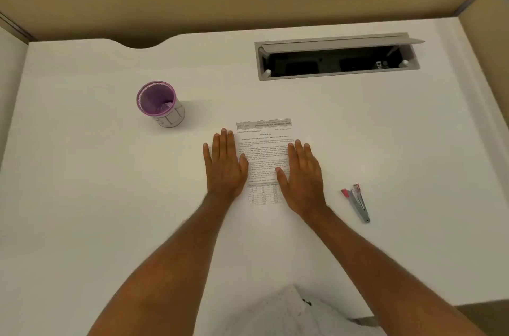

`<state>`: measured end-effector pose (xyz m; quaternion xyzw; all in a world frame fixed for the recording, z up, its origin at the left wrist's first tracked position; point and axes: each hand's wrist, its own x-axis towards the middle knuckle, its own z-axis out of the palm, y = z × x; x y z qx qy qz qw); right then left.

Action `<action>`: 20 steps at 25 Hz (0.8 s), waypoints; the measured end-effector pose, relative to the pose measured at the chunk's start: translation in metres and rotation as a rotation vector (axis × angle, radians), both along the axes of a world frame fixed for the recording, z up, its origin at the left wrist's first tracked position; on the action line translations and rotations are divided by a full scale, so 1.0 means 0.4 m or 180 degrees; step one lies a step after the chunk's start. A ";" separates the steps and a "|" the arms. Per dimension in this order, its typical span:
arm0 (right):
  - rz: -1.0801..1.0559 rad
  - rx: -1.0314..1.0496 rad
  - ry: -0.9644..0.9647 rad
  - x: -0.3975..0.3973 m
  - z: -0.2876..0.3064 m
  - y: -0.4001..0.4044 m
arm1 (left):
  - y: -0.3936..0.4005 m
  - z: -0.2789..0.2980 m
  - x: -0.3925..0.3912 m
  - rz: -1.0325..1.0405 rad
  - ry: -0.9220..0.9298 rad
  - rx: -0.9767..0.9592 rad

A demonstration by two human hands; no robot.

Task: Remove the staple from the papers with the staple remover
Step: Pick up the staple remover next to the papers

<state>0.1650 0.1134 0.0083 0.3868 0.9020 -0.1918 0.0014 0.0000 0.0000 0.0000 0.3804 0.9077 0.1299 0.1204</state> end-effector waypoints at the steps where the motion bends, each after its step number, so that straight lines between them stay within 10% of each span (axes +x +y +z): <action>1: -0.0012 0.0020 -0.0003 -0.008 -0.012 0.000 | 0.008 -0.008 -0.008 0.0115 -0.0040 0.0040; 14: -0.0005 0.0428 -0.0052 0.006 -0.102 -0.004 | 0.099 0.027 -0.019 0.1394 -0.1001 0.0792; 20: -0.0007 0.0342 0.0062 0.010 -0.104 -0.001 | 0.126 0.072 -0.117 0.2906 -0.3070 0.2141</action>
